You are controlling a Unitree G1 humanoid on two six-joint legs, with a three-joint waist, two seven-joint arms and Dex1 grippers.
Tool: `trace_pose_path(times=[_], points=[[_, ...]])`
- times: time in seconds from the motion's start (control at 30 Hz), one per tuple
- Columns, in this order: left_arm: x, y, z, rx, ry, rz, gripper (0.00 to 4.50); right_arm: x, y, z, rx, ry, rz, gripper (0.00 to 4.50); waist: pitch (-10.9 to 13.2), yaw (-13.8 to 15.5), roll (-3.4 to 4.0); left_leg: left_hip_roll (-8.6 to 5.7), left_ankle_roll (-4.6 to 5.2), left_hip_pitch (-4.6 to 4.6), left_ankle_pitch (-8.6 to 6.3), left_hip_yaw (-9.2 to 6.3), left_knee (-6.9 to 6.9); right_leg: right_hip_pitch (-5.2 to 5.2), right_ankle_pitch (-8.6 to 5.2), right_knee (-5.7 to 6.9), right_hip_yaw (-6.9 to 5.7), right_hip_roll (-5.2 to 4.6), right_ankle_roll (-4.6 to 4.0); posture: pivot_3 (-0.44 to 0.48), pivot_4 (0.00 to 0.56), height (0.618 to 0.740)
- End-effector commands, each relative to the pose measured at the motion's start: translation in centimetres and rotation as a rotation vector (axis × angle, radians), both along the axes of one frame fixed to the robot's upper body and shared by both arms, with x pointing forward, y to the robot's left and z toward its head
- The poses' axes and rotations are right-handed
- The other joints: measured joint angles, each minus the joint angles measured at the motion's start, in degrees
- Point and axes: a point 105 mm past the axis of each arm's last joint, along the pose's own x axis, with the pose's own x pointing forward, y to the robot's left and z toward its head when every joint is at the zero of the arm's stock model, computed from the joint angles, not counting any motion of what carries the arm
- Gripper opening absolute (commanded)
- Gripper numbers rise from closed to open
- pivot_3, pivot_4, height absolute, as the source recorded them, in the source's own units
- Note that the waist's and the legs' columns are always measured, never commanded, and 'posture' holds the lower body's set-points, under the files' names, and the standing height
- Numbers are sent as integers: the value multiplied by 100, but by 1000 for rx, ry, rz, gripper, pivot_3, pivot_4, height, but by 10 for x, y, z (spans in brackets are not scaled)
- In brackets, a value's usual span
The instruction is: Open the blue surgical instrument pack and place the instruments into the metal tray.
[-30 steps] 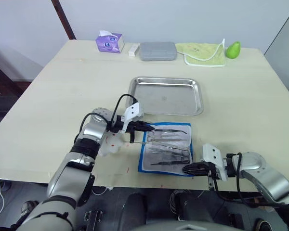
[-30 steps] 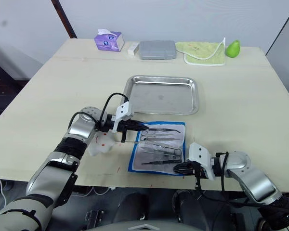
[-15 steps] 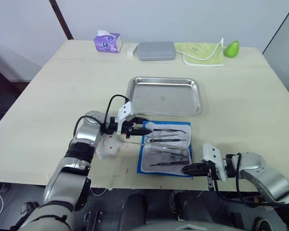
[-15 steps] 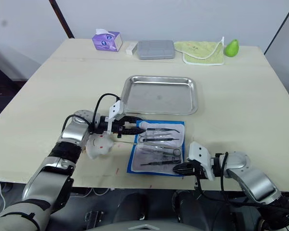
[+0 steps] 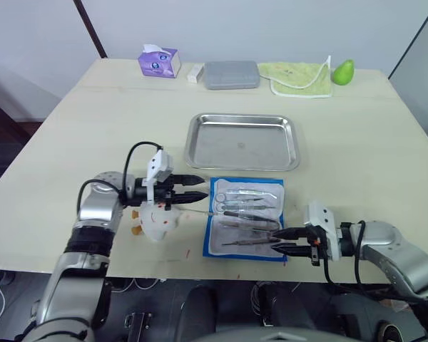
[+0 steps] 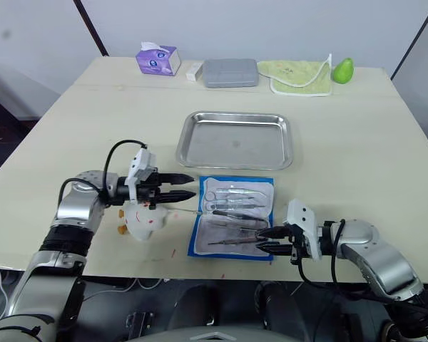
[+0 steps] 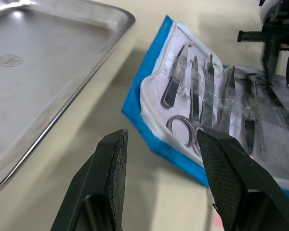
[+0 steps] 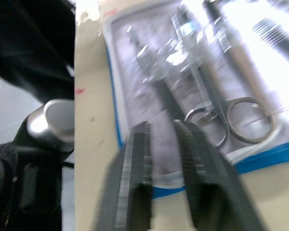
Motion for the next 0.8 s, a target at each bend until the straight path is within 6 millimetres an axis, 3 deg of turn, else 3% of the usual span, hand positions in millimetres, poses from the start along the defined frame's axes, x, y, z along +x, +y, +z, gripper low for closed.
trace_pose_path(times=[0.03, 0.07, 0.13, 0.2, 0.23, 0.53, 0.8], points=[[-13, 13, 26, -75, -46, -25, 2447, -2, 4, 24, 84, -84, 27, 2585, 2, -5, 0, 0, 0, 0, 0, 0, 0, 0, 0, 0, -1, 0, 0, 0, 150, 740], [-18, 15, 29, -87, -46, -30, 2921, -2, 4, 27, 96, -99, 28, 3051, 4, -3, 2, 0, 0, -1, 0, 2, 0, 0, 0, 0, 0, -2, 0, 0, 150, 740], [-30, 25, 40, -107, -40, -20, 3315, -5, 0, 39, 118, -136, 27, 3773, 8, -2, 1, 0, 0, -2, 0, 1, 0, -1, -1, 0, -2, -3, 0, 0, 150, 740], [-40, 33, 50, -117, -36, 3, 4217, -9, -7, 49, 126, -164, 17, 4485, 12, -4, 4, 2, -1, -12, 0, 2, -1, -11, -1, 0, -3, -8, 2, 0, 150, 740], [-44, 37, 53, -119, -31, 12, 4467, -11, -11, 53, 127, -172, 7, 4500, 13, -3, 2, 2, -1, -14, 0, 2, -2, -14, -2, 0, -3, -9, 3, 0, 150, 740], [-73, 48, 61, -113, 5, 63, 4467, -19, -40, 65, 62, -221, -79, 4500, 17, 7, 5, -4, -1, -25, 0, -2, -1, -21, -10, -1, -16, -24, 16, 0, 150, 740], [-76, 27, 56, -118, 9, 7, 4467, 13, -14, 34, 79, -295, -42, 4500, 26, 3, 11, -7, -1, -36, 0, -3, -3, -35, -7, -2, -14, -21, 8, 0, 150, 740]])
